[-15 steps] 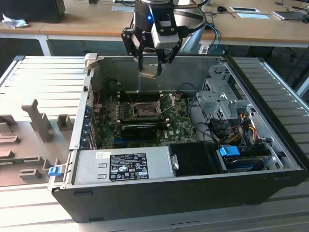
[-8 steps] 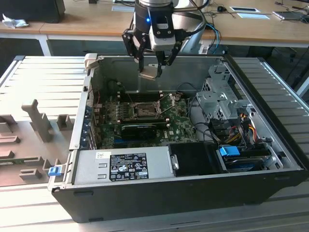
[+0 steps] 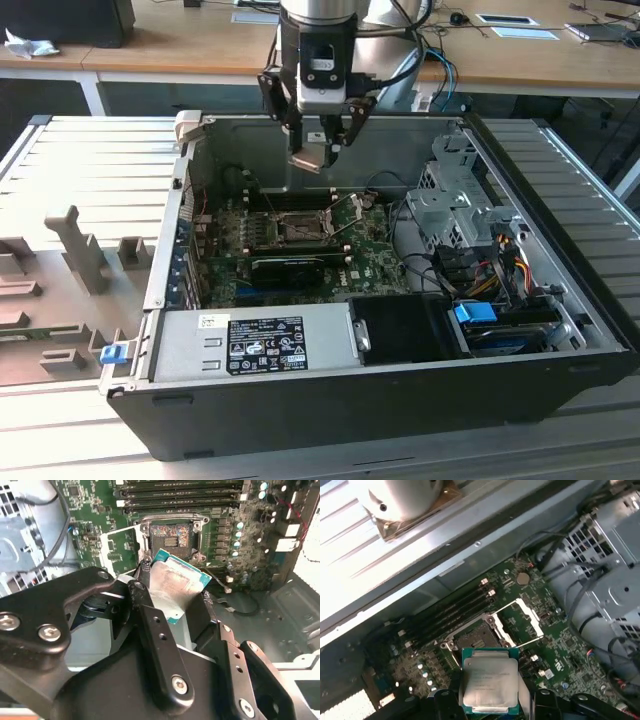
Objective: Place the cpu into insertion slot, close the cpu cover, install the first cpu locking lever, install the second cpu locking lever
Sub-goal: 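Place the cpu into insertion slot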
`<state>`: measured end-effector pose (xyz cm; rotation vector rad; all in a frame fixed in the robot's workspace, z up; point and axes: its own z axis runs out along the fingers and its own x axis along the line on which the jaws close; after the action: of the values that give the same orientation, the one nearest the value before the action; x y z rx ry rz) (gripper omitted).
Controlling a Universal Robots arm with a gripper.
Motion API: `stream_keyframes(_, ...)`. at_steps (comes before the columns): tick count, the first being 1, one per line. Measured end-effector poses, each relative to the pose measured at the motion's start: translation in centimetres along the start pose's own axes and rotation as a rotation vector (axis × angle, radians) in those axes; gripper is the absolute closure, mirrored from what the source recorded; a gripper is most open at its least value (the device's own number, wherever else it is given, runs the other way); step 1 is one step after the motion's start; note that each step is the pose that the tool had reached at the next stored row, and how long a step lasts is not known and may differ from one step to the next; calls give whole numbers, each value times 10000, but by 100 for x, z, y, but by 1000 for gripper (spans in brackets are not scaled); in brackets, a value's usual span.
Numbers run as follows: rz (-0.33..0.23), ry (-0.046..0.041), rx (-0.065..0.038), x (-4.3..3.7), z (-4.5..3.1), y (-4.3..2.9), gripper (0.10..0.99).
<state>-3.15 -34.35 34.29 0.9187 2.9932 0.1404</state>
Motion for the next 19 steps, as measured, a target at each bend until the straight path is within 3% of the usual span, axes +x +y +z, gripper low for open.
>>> stream_keyframes(3,168,-20,-4,-1,38,-3,557)
stream_keyframes(6,170,-131,45,-2,68,-7,557)
stream_keyframes(19,1294,-238,47,-3,93,-9,557)
